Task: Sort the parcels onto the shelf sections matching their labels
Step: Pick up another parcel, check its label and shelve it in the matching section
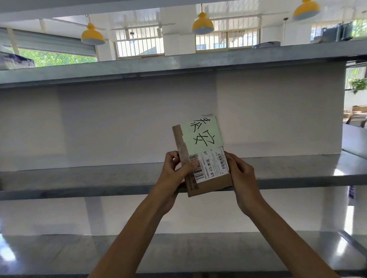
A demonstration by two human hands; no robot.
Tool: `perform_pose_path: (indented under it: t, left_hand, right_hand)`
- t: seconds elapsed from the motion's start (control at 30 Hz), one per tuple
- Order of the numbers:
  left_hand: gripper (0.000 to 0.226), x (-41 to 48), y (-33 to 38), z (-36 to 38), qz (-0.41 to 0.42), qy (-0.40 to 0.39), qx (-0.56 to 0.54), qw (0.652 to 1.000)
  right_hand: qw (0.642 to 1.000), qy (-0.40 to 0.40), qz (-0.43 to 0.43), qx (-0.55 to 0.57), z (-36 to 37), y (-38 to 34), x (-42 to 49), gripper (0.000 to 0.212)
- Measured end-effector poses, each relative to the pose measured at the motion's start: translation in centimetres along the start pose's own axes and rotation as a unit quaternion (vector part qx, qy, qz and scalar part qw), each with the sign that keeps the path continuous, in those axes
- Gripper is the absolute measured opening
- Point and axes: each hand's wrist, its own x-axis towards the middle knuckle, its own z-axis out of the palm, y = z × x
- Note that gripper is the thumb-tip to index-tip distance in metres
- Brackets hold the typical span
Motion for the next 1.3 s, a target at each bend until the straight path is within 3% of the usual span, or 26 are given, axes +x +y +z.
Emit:
perform_pose_path:
  t: [0.23,0.37,0.57,0.67,0.77,0.83,1.0,1.07,1.3]
  left_hand:
    - [0.033,0.3,-0.4,0.2,0.009,0.017,-0.019,1.0]
    - [0.031,0.8,-0.5,0.2,0.006,0.035,-0.049,0.998]
    - [0.036,1.3,-0.5,1.0,0.031,0.064,-0.071,0.995]
    - [0.044,1.5,-0.2,1.3,0.048,0.066,-0.058,0.995]
    - [0.038,1.8,-0.1,1.3,0.064,0.071,-0.032,0.995]
    - [0.048,2.3,-0.3,1.0,0.066,0.064,-0.036,0.995]
    - [0.103,3.4,0.0,0.0,0.111,0.023,-0.046,0.993]
    - [0.112,3.6,0.5,-0.4,0.131,0.008,-0.019,0.991]
    - [0.075,3.2,1.5,-0.9,0.195,0.015,0.105,0.975]
  right_hand:
    - [1.0,0.001,0.001,-0.012,-0.2,0.2,0.1,0.025]
    - [0.998,-0.035,0.055,0.016,0.2,0.0,0.3,0.037]
    - [0.988,-0.126,0.016,0.083,0.2,1.8,-1.0,0.058]
    - [0.985,-0.133,-0.001,0.113,-0.1,2.2,-0.7,0.059]
    - [0.986,-0.116,0.005,0.122,-0.4,1.9,-0.3,0.07]
    - [0.988,-0.102,0.004,0.116,-0.5,1.9,0.0,0.069]
    - [0.988,-0.099,0.007,0.118,-0.4,2.0,0.2,0.065]
    - [0.988,-0.102,0.009,0.117,-0.6,2.3,0.3,0.065]
    - [0.991,-0.109,-0.015,0.07,-2.3,2.2,1.1,0.07]
